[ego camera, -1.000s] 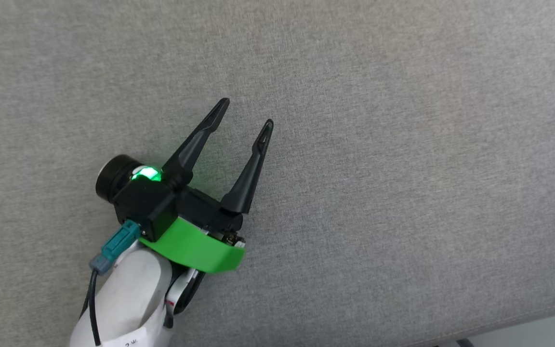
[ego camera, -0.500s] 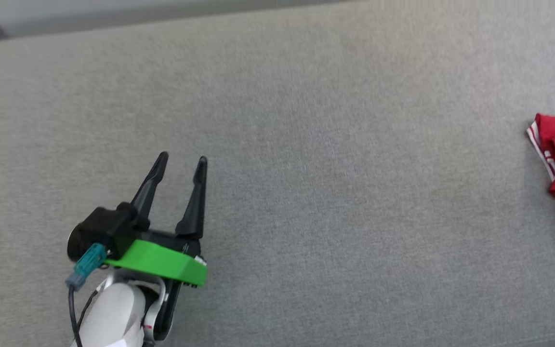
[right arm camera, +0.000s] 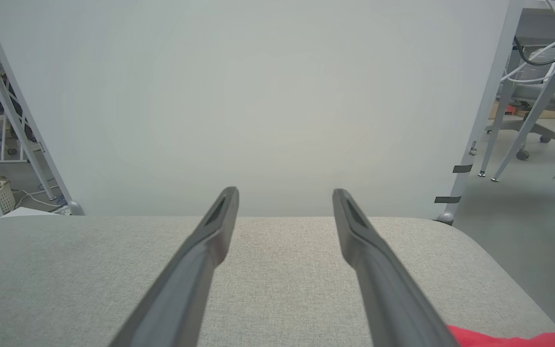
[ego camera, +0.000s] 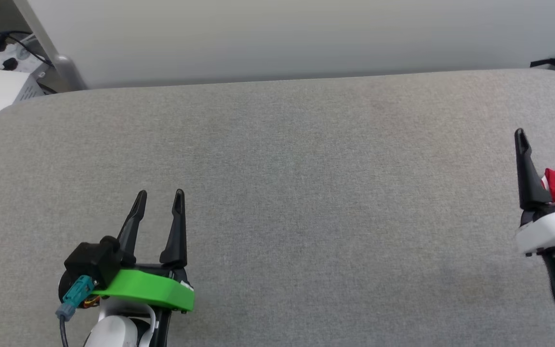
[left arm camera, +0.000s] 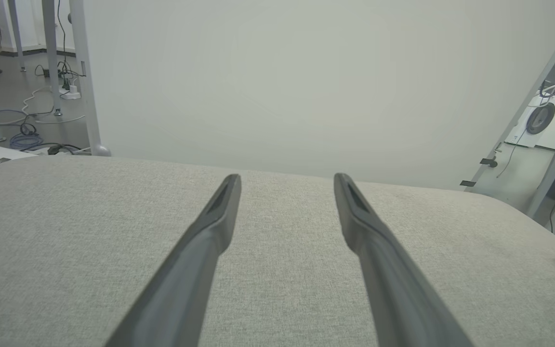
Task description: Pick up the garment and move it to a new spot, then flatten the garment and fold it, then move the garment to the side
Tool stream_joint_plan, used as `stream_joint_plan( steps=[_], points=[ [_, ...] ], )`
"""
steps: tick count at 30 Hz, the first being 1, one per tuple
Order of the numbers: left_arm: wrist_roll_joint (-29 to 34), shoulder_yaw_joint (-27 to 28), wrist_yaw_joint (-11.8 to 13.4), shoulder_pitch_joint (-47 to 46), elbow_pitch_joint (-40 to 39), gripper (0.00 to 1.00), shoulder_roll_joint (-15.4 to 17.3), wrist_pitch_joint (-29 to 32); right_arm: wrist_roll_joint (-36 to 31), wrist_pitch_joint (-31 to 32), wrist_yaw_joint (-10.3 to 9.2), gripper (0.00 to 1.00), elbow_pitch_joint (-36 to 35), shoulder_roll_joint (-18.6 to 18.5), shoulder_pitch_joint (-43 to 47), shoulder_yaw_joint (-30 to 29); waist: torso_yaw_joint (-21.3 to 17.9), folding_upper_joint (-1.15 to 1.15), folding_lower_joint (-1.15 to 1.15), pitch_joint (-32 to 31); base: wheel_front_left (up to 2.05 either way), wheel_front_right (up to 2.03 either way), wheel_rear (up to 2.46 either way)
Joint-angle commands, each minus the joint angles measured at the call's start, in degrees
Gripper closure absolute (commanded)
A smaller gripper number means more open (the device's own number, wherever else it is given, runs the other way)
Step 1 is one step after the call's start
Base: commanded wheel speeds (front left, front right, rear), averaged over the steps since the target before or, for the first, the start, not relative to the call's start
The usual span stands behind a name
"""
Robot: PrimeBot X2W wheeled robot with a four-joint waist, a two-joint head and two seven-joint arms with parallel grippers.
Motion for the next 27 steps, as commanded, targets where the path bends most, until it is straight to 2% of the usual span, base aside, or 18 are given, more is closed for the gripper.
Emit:
stream_joint_plan(
  steps=[1,5,16,27],
  points=[
    [0.32,0.69,-0.59,1.04,0.23,0.00,-0.74,-0.32,-0.34,-1.23,-0.04,0.00,-0.78,1.54,2.20,0.12,2.07,0.00,0.01,-2.11,0.00,0.00,0.00],
    [1.43,1.81,-1.85,1.92,1.06,0.00,-1.39,-0.32,-0.55,-4.14,-0.04,0.00,-0.44,4.84,6.76,1.02,2.53,0.00,0.01,-2.45,0.00,0.00,0.00],
    [4.24,3.75,-3.71,3.14,3.21,0.00,-3.50,-0.32,-4.68,-10.51,-0.04,0.00,2.24,9.11,13.11,3.24,3.37,0.00,0.01,-3.06,0.00,0.00,0.00],
    [5.60,5.02,-4.23,3.73,3.30,0.00,-4.83,-0.32,-5.39,-11.49,-0.04,0.00,3.74,10.37,12.97,3.33,3.62,0.00,0.01,-3.71,0.00,0.00,0.00]
  ],
)
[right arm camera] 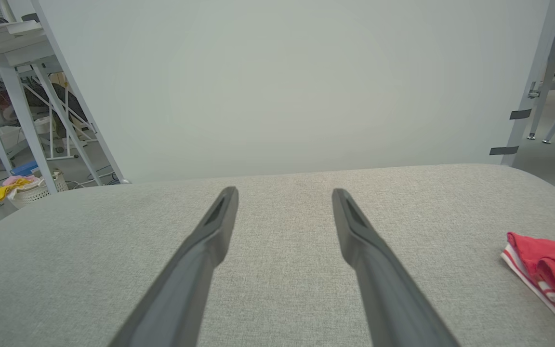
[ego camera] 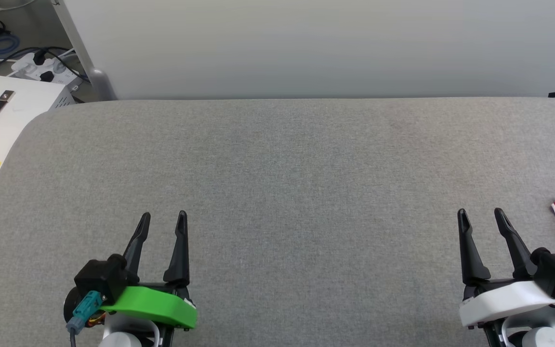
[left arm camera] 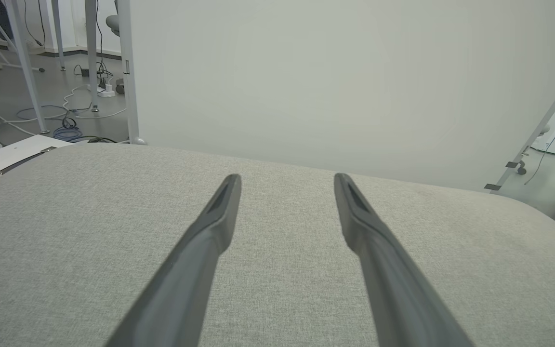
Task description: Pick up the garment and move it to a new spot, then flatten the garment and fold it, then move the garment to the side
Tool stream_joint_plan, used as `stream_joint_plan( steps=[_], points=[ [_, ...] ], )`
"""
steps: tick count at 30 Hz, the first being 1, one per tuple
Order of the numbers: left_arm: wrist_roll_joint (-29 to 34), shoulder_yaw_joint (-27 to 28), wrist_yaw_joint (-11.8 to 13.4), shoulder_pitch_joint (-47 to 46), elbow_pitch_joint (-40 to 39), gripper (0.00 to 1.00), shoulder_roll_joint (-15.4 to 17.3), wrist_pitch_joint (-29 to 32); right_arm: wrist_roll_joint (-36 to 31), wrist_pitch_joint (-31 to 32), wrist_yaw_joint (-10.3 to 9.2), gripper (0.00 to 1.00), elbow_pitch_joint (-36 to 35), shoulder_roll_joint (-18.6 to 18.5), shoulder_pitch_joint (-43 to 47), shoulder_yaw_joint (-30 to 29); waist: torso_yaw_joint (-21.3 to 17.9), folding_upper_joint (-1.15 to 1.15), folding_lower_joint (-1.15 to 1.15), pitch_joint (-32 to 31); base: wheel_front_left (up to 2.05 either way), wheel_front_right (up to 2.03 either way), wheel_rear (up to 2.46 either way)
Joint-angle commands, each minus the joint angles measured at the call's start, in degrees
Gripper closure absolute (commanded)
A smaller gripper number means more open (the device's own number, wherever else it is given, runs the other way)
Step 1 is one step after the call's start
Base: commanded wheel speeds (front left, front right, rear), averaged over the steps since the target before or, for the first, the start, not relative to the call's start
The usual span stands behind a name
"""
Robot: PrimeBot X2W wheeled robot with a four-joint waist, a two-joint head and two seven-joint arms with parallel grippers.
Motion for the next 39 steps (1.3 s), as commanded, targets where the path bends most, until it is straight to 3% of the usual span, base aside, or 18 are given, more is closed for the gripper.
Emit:
stream_joint_plan(
  steps=[1,28,29,39],
  points=[
    [0.47,0.21,-0.35,0.83,0.05,0.00,-0.45,-0.32,-0.53,-0.30,-0.04,0.00,0.18,0.08,0.18,-0.10,0.08,0.00,0.01,0.04,0.00,0.00,0.00],
    [-0.49,-0.39,-0.40,0.85,-0.93,0.00,-0.59,-0.33,-1.14,0.10,-0.04,0.00,-0.29,0.64,0.25,0.02,0.14,0.00,0.01,1.30,0.00,0.00,0.00],
    [-0.20,-0.25,-0.24,0.30,-0.70,1.00,-0.63,0.00,-0.85,0.04,0.00,1.00,-0.13,0.57,-0.01,-0.02,0.16,0.00,0.01,1.29,0.00,0.00,0.00],
    [0.74,-0.18,0.17,0.33,-0.98,1.00,-0.66,0.91,-1.56,0.77,0.00,1.00,-0.28,0.68,-0.01,0.00,0.10,0.00,0.01,1.13,0.00,0.00,0.00]
  ],
)
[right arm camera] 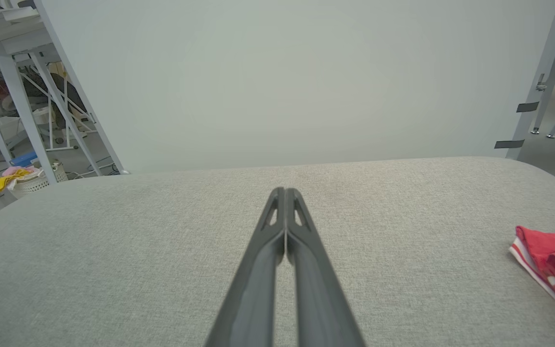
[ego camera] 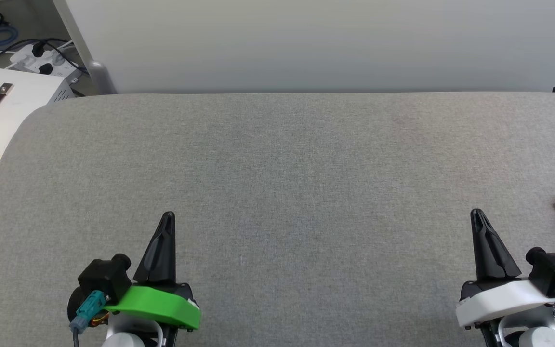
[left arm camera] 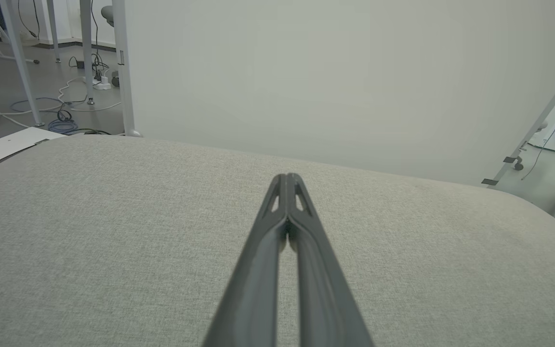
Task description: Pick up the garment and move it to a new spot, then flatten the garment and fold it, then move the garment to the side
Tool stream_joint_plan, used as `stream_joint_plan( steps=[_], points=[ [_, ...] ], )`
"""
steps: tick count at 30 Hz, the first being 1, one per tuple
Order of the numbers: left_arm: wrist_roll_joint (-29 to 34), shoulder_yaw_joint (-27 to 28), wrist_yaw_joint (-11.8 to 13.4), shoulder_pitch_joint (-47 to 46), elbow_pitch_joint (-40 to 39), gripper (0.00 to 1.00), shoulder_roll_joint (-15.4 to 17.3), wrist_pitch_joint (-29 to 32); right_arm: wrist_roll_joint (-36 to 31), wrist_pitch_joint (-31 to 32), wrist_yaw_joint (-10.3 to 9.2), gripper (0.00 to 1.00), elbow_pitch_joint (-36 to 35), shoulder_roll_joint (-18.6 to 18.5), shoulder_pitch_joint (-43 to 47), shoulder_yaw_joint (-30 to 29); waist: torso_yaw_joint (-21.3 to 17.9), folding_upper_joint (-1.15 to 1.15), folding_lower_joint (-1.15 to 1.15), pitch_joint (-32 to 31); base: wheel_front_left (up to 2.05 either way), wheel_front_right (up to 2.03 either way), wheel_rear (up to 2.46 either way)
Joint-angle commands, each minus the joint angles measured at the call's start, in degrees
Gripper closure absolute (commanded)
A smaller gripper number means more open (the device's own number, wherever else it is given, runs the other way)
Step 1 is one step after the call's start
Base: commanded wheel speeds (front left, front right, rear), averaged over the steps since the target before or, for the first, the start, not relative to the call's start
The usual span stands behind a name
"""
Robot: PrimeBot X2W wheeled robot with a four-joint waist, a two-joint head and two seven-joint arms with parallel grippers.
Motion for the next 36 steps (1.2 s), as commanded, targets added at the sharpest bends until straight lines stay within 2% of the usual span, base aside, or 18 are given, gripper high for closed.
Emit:
stream_joint_plan(
  steps=[1,36],
  points=[
    [0.67,0.16,0.39,0.08,-0.34,1.00,-0.07,0.41,-0.57,0.32,0.00,1.00,-0.22,0.10,0.00,0.01,-0.01,0.00,0.00,-0.04,0.00,0.00,0.00],
    [5.66,1.07,2.54,0.46,-2.16,1.00,-0.39,4.69,-4.44,4.23,-0.02,1.00,-1.31,0.69,0.00,0.05,-0.28,0.00,0.00,-1.00,0.00,0.00,0.00]
  ],
)
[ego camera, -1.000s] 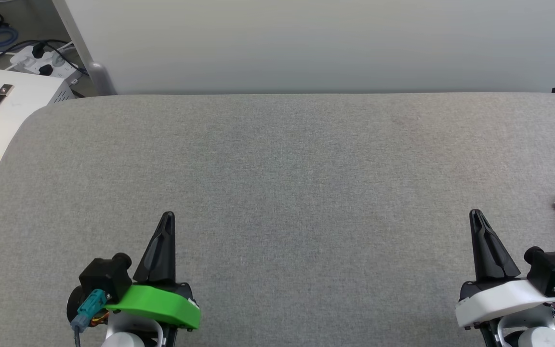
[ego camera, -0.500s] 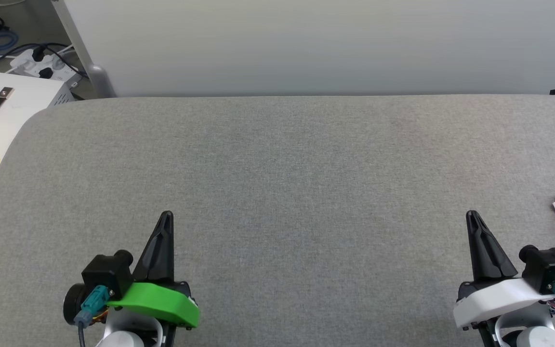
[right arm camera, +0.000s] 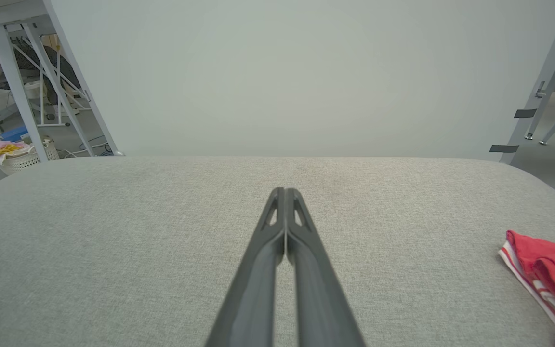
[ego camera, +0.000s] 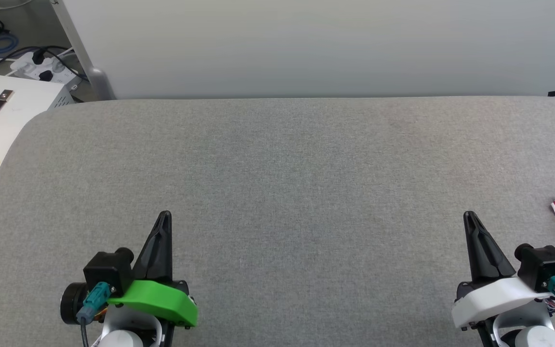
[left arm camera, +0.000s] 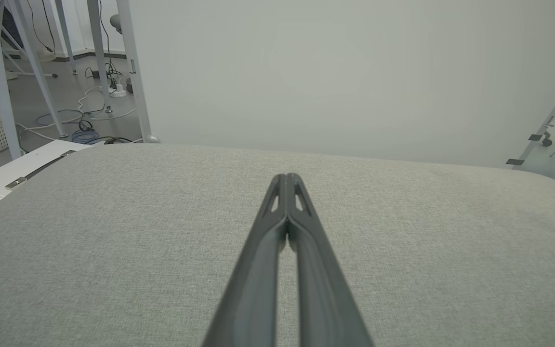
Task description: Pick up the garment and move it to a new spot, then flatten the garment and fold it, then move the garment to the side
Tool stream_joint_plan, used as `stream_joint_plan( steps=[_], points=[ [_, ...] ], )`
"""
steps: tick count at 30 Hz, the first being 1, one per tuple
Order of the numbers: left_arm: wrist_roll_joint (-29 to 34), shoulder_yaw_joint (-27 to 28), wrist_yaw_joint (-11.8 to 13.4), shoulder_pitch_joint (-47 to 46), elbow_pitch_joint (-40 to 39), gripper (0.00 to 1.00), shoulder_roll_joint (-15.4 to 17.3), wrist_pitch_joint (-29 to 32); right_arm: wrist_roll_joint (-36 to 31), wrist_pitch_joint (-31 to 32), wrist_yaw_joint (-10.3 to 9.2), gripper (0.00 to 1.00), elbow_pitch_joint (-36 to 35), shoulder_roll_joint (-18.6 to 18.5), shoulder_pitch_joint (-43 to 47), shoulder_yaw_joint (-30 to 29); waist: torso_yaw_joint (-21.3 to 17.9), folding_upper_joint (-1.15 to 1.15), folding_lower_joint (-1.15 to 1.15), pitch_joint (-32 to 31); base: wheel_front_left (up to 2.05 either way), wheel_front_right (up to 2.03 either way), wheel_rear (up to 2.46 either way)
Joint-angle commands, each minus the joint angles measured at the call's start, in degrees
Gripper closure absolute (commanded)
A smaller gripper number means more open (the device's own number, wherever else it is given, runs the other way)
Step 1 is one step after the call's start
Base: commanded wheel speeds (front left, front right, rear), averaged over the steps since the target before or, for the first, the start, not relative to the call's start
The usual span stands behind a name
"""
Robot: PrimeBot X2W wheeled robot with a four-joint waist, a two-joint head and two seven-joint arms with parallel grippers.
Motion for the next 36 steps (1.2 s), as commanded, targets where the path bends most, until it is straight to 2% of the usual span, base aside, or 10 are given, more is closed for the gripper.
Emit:
stream_joint_plan(
  steps=[1,36],
  points=[
    [0.84,0.19,0.56,0.46,-0.36,1.00,-0.30,0.39,-0.60,0.34,-0.02,1.00,-0.44,0.10,0.00,0.04,-0.01,0.00,0.00,-0.04,0.00,0.00,0.00],
    [5.54,1.05,2.58,0.81,-2.08,1.00,-0.60,4.42,-4.24,4.02,-0.03,1.00,-1.47,0.65,0.01,0.08,-0.26,0.00,0.00,-0.94,0.00,0.00,0.00]
  ],
)
